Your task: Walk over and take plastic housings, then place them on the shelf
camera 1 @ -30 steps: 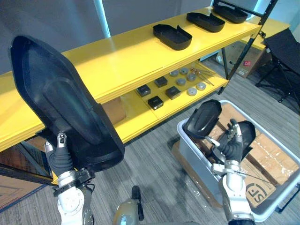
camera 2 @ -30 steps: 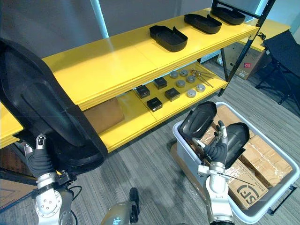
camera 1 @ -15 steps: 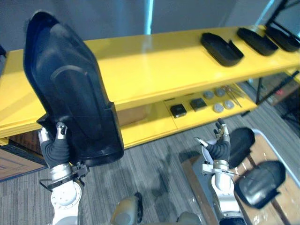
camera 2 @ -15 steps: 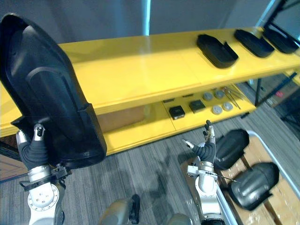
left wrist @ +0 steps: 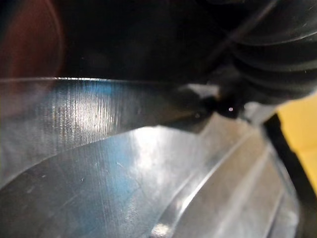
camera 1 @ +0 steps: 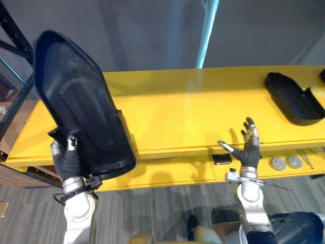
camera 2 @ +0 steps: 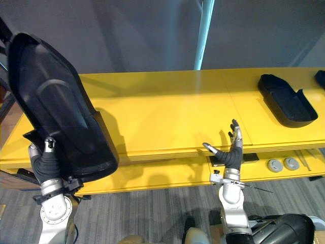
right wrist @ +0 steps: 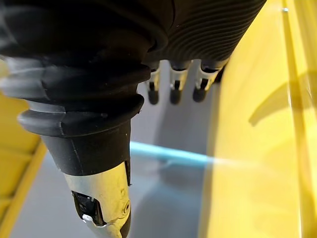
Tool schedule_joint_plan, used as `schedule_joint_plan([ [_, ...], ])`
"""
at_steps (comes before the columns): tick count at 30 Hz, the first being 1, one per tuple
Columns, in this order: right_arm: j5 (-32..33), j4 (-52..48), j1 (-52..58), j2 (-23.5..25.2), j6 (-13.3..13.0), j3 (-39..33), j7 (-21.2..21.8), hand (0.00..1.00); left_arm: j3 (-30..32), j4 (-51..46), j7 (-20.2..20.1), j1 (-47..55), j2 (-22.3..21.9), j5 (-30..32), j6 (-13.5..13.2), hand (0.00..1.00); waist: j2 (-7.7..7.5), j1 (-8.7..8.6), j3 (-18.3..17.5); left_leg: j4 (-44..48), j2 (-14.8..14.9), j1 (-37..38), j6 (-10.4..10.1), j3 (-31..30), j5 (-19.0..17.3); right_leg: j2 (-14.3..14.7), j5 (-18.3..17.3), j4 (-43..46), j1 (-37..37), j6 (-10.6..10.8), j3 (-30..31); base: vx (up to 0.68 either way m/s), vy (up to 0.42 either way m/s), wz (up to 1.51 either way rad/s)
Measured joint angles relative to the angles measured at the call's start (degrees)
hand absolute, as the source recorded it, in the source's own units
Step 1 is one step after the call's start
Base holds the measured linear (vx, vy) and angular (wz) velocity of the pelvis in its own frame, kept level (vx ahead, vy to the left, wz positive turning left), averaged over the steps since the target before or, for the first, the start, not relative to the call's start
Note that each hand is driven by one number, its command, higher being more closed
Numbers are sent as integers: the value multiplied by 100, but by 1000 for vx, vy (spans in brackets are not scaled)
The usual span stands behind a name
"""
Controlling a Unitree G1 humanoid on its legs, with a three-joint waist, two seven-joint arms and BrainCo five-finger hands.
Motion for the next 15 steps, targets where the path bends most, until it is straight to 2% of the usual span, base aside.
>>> schedule_joint_plan([
  [1,-11,-8,37,-16,-1,-73,-50,0,-5,-2,-29,-8,11,-4,-8,100,-56,3,44,262,65,-78,64,177,-47,-33,-3,-77,152,-5,-3,179,-97,4],
  [2,-40,-114,90,-1,-6,-318,-121,0,-18,-1,-117,-72,39,-6,-51,100,-66,-32,48,341,274,-209,222,472,-218,-106,-20,-228,396,-13,-52,126,-53,6],
  [3,-107,-269,134,-8,-37,-540,-216,0,-56,-9,-207,-140,39,-9,-89,100,-29,-100,38,86,436,-318,256,605,-248,-155,-26,-313,457,-6,-117,73,-17,10],
  [5,-207,-490,148,-69,-67,-857,-359,0,-166,-108,-377,-159,12,-81,-258,100,103,-173,5,-1044,606,-357,178,687,-62,-200,-111,-360,401,77,-107,13,75,-1],
  [6,-240,-628,200,-132,-70,-975,-467,0,-293,-224,-458,-145,10,-179,-325,100,241,-244,-40,-1630,718,-345,142,631,203,-156,-184,-308,300,197,-47,30,207,-27],
  [7,-303,-672,245,-121,-69,-1013,-552,0,-348,-262,-537,-176,27,-204,-348,100,233,-267,-47,-1742,715,-296,10,724,364,-204,-245,-181,205,282,86,78,261,-35],
  [8,-309,-698,270,-94,-69,-999,-568,0,-344,-283,-560,-195,61,-210,-349,100,218,-274,-49,-1805,646,-217,30,822,355,-246,-246,-168,206,302,163,78,216,-43],
  [10,-244,-944,414,34,-83,-989,-557,0,-344,-315,-701,-415,215,-372,-374,100,-41,-368,38,-1974,424,-109,135,1023,387,-478,-135,-235,191,500,323,89,179,-27],
  [12,-247,-1217,434,148,-86,-992,-513,0,-347,-376,-873,-543,355,-509,-323,100,-163,-429,1,-2051,340,-64,177,1189,418,-558,-41,-378,194,595,425,115,128,-23],
  [15,-227,-1538,496,215,-80,-959,-273,0,-532,-452,-1081,-814,506,-748,-132,100,-210,-532,-30,-2104,299,-14,180,1296,416,-587,0,-475,200,606,516,102,49,-18],
])
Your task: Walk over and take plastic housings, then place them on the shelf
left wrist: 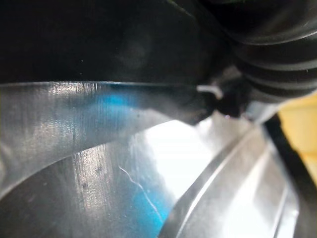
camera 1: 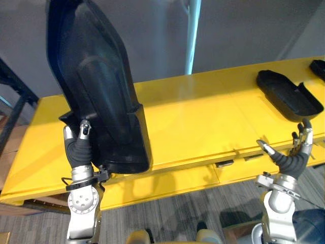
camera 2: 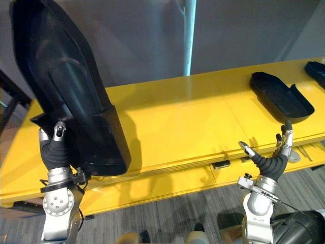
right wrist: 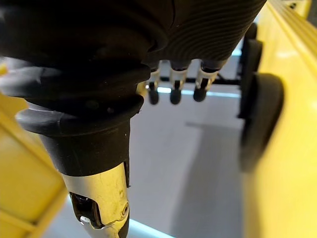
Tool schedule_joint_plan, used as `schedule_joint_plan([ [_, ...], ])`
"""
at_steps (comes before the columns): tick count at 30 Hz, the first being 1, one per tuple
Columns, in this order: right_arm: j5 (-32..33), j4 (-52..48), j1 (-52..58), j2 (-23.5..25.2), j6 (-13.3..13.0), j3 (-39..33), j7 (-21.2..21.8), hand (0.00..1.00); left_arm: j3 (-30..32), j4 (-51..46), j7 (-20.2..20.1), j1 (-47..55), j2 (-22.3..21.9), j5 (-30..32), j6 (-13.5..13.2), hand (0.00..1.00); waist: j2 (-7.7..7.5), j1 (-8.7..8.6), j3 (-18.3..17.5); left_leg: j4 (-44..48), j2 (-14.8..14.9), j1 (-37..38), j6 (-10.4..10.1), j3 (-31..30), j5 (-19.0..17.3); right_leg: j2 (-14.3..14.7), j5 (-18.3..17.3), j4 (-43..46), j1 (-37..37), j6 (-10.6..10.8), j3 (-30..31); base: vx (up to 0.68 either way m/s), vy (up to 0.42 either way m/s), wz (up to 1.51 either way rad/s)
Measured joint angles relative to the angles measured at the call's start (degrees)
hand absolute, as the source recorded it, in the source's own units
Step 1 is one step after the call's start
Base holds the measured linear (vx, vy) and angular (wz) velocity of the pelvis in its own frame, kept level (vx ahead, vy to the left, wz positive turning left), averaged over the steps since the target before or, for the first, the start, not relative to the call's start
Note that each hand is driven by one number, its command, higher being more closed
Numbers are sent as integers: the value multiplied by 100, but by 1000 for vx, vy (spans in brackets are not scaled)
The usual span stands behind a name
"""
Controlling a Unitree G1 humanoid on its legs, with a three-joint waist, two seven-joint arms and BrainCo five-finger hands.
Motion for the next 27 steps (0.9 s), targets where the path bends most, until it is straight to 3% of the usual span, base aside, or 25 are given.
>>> schedule_joint_plan([
  [5,374,-31,145,-17,228,100,806,0,-807,120,-456,-665,36,-421,766,100,7,-251,-2,-227,44,230,-12,223,-11,96,19,-29,-15,-23,193,41,-9,-23],
  [8,489,-32,187,-82,297,144,1059,0,-1085,649,-504,-1133,72,-605,1104,100,18,-380,3,-317,42,348,-13,363,-12,123,27,-28,-32,-29,333,-8,3,-29],
  [12,609,-31,144,-368,275,183,1405,0,-992,2540,-39,-2346,326,-1086,1876,100,108,-604,25,-396,48,446,-11,680,-10,158,116,-38,-181,-15,654,-47,13,-38],
  [16,743,-31,125,-514,267,499,1781,0,-705,3907,662,-3012,470,-1629,2331,100,132,-830,38,-450,74,458,-25,877,6,216,204,-104,-300,-22,853,-26,-6,-30],
  [24,959,-18,-26,-684,267,1258,2086,0,-770,5364,1535,-4021,482,-2166,2829,100,123,-984,193,-466,77,465,-22,954,18,198,315,-248,-294,-21,945,2,-2,-6],
  [27,985,-14,-104,-684,270,1376,2087,0,-822,5572,1634,-4288,518,-2180,2915,100,105,-1003,330,-447,81,462,-22,959,17,200,330,-259,-300,-29,955,-34,-2,-2],
])
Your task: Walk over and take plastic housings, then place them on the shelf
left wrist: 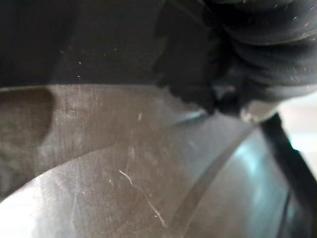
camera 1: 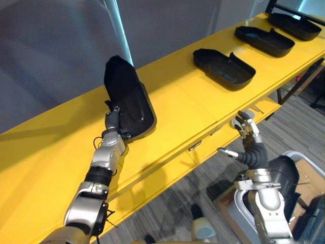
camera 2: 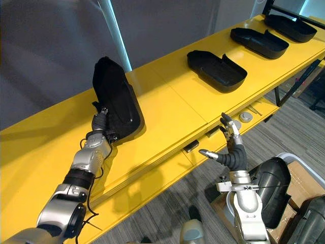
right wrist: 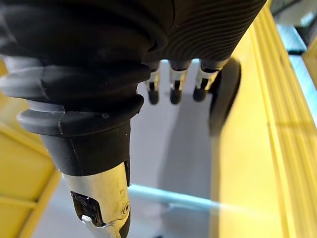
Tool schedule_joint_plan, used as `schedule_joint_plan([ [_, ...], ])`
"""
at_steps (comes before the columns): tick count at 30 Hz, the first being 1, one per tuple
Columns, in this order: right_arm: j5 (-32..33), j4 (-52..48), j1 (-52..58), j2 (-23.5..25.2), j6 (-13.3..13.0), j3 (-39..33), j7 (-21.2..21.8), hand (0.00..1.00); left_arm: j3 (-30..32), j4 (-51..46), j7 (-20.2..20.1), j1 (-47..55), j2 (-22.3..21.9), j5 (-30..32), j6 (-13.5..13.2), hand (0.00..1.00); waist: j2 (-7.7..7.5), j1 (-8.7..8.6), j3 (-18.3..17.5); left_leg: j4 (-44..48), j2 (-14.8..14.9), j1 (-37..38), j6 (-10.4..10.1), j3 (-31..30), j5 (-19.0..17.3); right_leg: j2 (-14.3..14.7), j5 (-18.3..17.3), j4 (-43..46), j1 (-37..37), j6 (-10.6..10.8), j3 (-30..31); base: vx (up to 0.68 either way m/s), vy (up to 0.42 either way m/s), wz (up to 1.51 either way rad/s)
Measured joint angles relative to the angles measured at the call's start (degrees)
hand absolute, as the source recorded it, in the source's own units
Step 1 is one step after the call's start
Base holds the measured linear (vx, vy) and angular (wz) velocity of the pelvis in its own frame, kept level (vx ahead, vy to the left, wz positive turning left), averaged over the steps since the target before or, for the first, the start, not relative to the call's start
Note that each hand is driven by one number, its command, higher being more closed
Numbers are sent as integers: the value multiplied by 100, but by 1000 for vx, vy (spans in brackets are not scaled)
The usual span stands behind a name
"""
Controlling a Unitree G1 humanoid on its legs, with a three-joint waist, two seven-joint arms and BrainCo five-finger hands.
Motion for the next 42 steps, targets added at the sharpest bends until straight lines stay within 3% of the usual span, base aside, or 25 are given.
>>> schedule_joint_plan([
  [6,29,8,3,13,13,64,11,0,-356,10,-174,-191,190,-235,177,100,-26,-80,25,0,4,-13,-1,13,-3,3,45,-91,1,-5,3,0,0,0],
  [12,163,21,-9,60,13,239,20,0,-641,-4,-320,-225,162,-841,79,100,-66,-139,49,20,11,1,-1,9,-5,4,48,-92,22,0,3,0,0,0],
  [13,163,48,-18,71,13,290,20,0,-675,-10,-323,-226,159,-848,48,0,-88,-139,62,31,14,1,-1,8,-5,4,52,-92,25,2,3,0,0,0],
  [25,170,265,13,76,11,400,-140,0,-847,40,-350,-234,84,-1055,-152,0,-134,-133,88,80,8,8,20,-12,-27,-23,88,-169,104,14,-21,-8,0,0],
  [33,171,269,184,107,0,578,-218,0,-828,89,289,-269,-64,-979,-386,0,-147,-150,95,93,30,6,9,-9,-41,-5,88,-164,103,16,-19,0,0,0],
  [36,174,269,184,122,-4,581,-249,0,-807,227,840,-433,-121,-515,-260,0,-187,-166,118,194,72,-25,3,0,-100,21,88,-157,101,16,-8,-4,4,-2],
  [39,175,268,185,125,-4,617,-259,0,-718,231,1146,-500,-121,-59,-80,0,-219,-249,135,220,72,-65,10,0,-111,17,89,-156,78,17,-7,0,0,0],
  [42,176,266,225,129,-5,750,-275,0,-530,309,1602,-682,-117,542,325,0,-226,-290,137,248,77,-112,12,29,-125,24,92,-120,8,22,31,7,10,-5],
])
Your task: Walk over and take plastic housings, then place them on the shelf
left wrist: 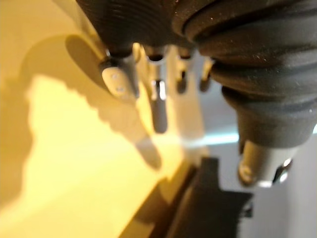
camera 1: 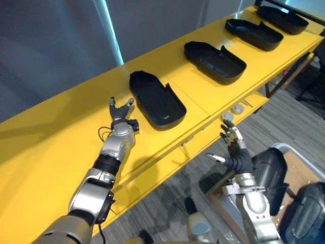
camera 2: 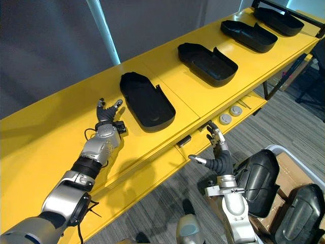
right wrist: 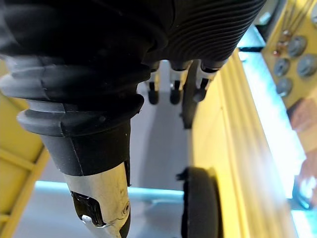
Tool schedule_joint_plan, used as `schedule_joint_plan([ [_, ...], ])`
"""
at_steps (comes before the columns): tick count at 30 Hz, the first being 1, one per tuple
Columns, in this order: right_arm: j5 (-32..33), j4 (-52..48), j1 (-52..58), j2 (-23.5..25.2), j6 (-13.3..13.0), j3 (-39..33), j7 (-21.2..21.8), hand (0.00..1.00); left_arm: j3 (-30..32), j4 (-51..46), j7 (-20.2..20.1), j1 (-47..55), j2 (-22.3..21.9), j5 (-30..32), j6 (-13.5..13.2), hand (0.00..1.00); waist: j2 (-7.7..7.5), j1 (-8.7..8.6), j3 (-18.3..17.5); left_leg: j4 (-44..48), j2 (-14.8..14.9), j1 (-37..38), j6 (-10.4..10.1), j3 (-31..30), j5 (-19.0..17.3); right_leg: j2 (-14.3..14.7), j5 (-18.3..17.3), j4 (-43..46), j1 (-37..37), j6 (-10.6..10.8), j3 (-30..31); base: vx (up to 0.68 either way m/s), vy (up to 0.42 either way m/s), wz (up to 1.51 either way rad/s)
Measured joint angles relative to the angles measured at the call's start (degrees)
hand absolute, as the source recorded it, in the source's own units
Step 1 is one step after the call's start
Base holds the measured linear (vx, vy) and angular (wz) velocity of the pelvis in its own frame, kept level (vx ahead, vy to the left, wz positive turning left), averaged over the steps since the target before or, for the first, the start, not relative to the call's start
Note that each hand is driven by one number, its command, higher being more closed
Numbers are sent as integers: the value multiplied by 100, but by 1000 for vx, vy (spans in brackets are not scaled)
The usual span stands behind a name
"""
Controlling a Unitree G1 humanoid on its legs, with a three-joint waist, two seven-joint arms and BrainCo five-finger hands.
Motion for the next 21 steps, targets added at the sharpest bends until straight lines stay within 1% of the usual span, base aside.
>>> schedule_joint_plan([
  [1,0,-3,39,4,-2,22,-11,0,51,28,147,-62,4,227,141,0,0,0,0,0,4,3,0,0,0,8,0,10,1,0,16,27,3,-5],
  [3,-1,-12,61,26,-18,22,-50,0,232,28,234,-112,28,264,305,0,0,-1,0,-2,9,8,0,0,0,20,1,12,-6,-1,49,13,2,-7],
  [4,-1,-14,65,33,-36,23,-61,0,244,28,235,-111,50,262,327,0,0,-1,0,-1,10,12,0,0,0,23,1,12,-6,-1,58,-2,3,-5],
  [7,-1,-25,90,49,-223,22,-102,0,355,28,241,-111,71,261,361,0,0,1,0,-3,10,12,0,-4,0,24,3,12,-7,1,66,0,0,0],
  [9,-1,-84,104,66,-357,22,-135,0,434,27,431,-108,71,263,351,0,1,7,0,-3,7,13,0,-14,0,20,5,12,-2,4,65,0,0,0],
  [11,-22,-175,103,73,-474,23,-260,0,529,2,681,-45,80,261,257,0,6,28,-4,-3,2,15,2,-32,2,10,8,11,14,7,50,-9,6,2],
  [12,-34,-203,92,73,-495,23,-304,0,606,-45,719,7,80,259,240,0,10,29,-6,-3,0,16,3,-38,3,-4,8,11,19,7,44,-18,22,4],
  [14,-77,-251,14,72,-536,21,-470,0,831,-200,792,216,79,250,119,0,17,31,-10,-3,-6,23,7,-77,7,-10,10,2,56,11,7,-10,17,11],
  [15,-119,-263,-35,68,-542,17,-612,0,891,-357,794,390,78,251,-4,0,31,37,-24,-4,-14,24,12,-159,12,-16,10,-26,119,11,-64,-2,-2,20],
  [17,-125,-283,-77,68,-544,-2,-751,0,1016,-905,803,753,60,251,-81,0,83,167,-98,-67,-47,36,24,-182,46,-13,14,-29,123,15,-80,2,2,18],
  [18,-127,-290,-113,67,-582,-13,-841,0,1120,-1462,836,1026,48,272,-164,0,124,242,-146,-140,-79,41,48,-260,102,-41,14,-48,165,15,-163,11,-2,34],
  [19,-126,-302,-114,67,-616,-19,-863,0,1139,-1845,836,1184,45,275,-173,0,151,252,-168,-213,-108,63,53,-379,157,-68,14,-74,240,15,-281,11,-8,44],
  [20,-121,-315,-120,67,-616,-26,-865,100,1161,-2124,819,1301,36,273,-193,0,163,282,-175,-271,-125,109,50,-439,189,-77,14,-77,296,15,-371,5,-11,41],
  [21,-100,-338,-133,64,-615,-26,-843,100,1228,-2736,765,1634,-36,266,-295,0,206,372,-308,-382,-169,135,42,-491,246,-82,13,-85,309,15,-436,5,-9,34],
])
